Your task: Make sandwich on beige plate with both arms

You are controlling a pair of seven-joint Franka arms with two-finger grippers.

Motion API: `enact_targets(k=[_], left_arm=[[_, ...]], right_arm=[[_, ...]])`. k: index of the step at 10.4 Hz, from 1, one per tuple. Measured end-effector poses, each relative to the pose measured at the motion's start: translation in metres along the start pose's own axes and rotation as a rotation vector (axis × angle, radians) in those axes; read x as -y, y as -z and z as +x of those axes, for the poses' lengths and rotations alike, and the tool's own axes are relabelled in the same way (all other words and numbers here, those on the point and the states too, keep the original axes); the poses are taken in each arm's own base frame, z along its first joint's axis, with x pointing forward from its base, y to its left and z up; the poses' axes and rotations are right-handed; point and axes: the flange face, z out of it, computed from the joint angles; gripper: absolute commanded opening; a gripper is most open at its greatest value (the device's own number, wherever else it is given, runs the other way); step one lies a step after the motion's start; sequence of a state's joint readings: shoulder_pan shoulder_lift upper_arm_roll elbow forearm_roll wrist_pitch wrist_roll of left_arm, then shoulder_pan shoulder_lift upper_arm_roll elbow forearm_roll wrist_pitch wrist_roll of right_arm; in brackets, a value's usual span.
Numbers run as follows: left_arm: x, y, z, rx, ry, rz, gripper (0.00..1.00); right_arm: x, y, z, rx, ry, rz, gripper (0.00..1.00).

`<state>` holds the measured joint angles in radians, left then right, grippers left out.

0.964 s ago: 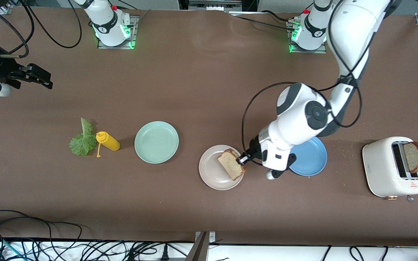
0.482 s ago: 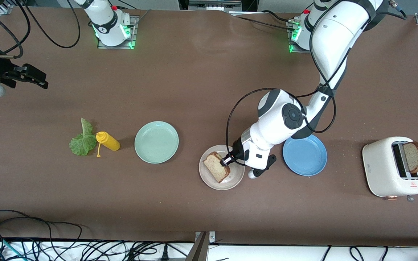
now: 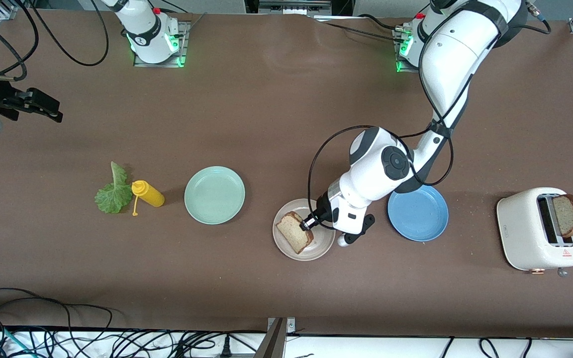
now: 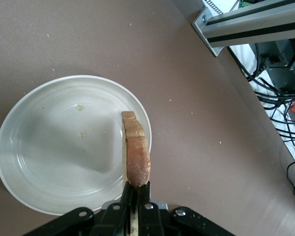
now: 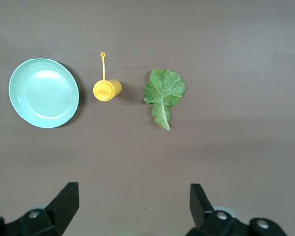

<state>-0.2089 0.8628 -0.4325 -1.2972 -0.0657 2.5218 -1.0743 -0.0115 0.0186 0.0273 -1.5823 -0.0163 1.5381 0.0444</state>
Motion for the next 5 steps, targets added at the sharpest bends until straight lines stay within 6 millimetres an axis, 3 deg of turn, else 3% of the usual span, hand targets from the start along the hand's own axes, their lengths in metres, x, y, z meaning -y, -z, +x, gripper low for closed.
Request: enact_targets(k=[2,3,4,5], left_arm=[[0.001,-0.005,-0.003,0.004,-0.003,0.005,0.0],[0.001,-0.006,-0.003,0.004,-0.003,0.006,0.16],[0.002,-0.006,-0.003,0.004,-0.002,0.007,0.42],[0.003,-0.007,-0.002,0.004,-0.001,0.008,0.54]], right_arm=[[-0.019,-0.006,0.003,0.014,-0.037,0.079,1.0],[-0.031,-0.008,0.004,0.021,-0.062,0.132,1.0],[-0.038,-0.008,0.004,0.023,-0.075,0.15,1.0],[-0.037,-0.008,0.004,0.023,-0.074,0.15,1.0]])
